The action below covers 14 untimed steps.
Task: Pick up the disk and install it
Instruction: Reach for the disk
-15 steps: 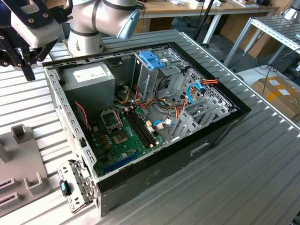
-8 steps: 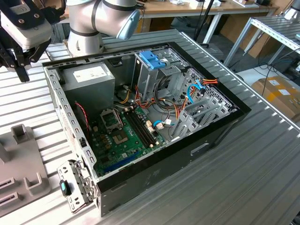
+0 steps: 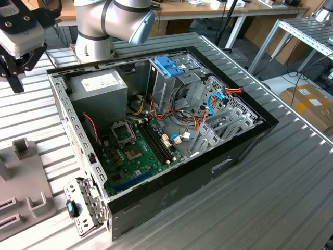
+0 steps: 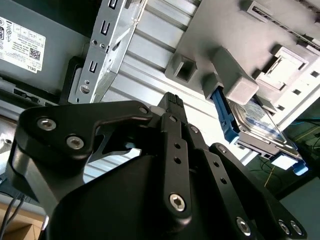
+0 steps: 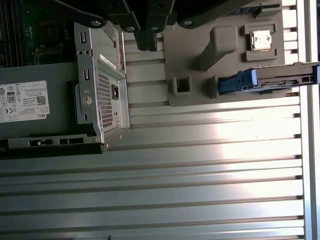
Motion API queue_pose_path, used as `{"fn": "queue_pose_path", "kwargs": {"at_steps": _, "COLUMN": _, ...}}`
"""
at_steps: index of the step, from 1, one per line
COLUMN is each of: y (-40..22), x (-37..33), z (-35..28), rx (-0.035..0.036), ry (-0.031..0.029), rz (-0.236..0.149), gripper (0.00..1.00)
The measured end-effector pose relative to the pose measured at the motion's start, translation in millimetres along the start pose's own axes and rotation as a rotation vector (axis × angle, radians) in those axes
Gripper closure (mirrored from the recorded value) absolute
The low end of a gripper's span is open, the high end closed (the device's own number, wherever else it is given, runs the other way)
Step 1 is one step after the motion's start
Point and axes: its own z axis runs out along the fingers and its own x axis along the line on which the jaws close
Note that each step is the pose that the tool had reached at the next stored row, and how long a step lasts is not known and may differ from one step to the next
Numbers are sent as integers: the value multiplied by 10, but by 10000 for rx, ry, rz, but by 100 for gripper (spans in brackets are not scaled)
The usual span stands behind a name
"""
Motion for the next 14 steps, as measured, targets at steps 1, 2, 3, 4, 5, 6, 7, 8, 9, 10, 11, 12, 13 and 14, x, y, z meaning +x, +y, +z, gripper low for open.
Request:
{"fn": "queue_pose_path", "kwargs": {"at_steps": 1, "y": -3, "x": 38, "z": -1, "rx": 0, "ry": 0, "rz": 0, "gripper": 89}}
{"fn": "queue_pose_path", "kwargs": {"at_steps": 2, "y": -4, "x": 56, "z": -1, "rx": 0, "ry": -1, "rz": 0, "gripper": 89}}
{"fn": "queue_pose_path", "kwargs": {"at_steps": 3, "y": -6, "x": 80, "z": -2, "rx": 0, "ry": 0, "rz": 1, "gripper": 89}}
{"fn": "queue_pose_path", "kwargs": {"at_steps": 4, "y": -8, "x": 103, "z": -3, "rx": 0, "ry": 0, "rz": 1, "gripper": 89}}
{"fn": "queue_pose_path", "kwargs": {"at_steps": 5, "y": -9, "x": 124, "z": -3, "rx": 0, "ry": 0, "rz": 1, "gripper": 89}}
{"fn": "queue_pose_path", "kwargs": {"at_steps": 6, "y": -13, "x": 169, "z": -4, "rx": -1, "ry": -1, "rz": 1, "gripper": 89}}
{"fn": "queue_pose_path", "kwargs": {"at_steps": 7, "y": -15, "x": 199, "z": -6, "rx": 1, "ry": 1, "rz": 1, "gripper": 89}}
{"fn": "queue_pose_path", "kwargs": {"at_steps": 8, "y": -16, "x": 217, "z": -6, "rx": 1, "ry": 0, "rz": 0, "gripper": 89}}
{"fn": "queue_pose_path", "kwargs": {"at_steps": 9, "y": -18, "x": 233, "z": -6, "rx": 0, "ry": 0, "rz": 0, "gripper": 89}}
{"fn": "queue_pose_path", "kwargs": {"at_steps": 10, "y": -20, "x": 260, "z": -7, "rx": 0, "ry": -1, "rz": 0, "gripper": 89}}
{"fn": "queue_pose_path", "kwargs": {"at_steps": 11, "y": -21, "x": 281, "z": -8, "rx": 0, "ry": 0, "rz": 0, "gripper": 89}}
{"fn": "queue_pose_path", "kwargs": {"at_steps": 12, "y": -22, "x": 296, "z": -8, "rx": 0, "ry": 0, "rz": 1, "gripper": 89}}
{"fn": "queue_pose_path", "kwargs": {"at_steps": 13, "y": -24, "x": 322, "z": -9, "rx": 0, "ry": 0, "rz": 1, "gripper": 89}}
{"fn": "queue_pose_path", "kwargs": {"at_steps": 14, "y": -26, "x": 350, "z": -9, "rx": 0, "ry": 0, "rz": 0, "gripper": 89}}
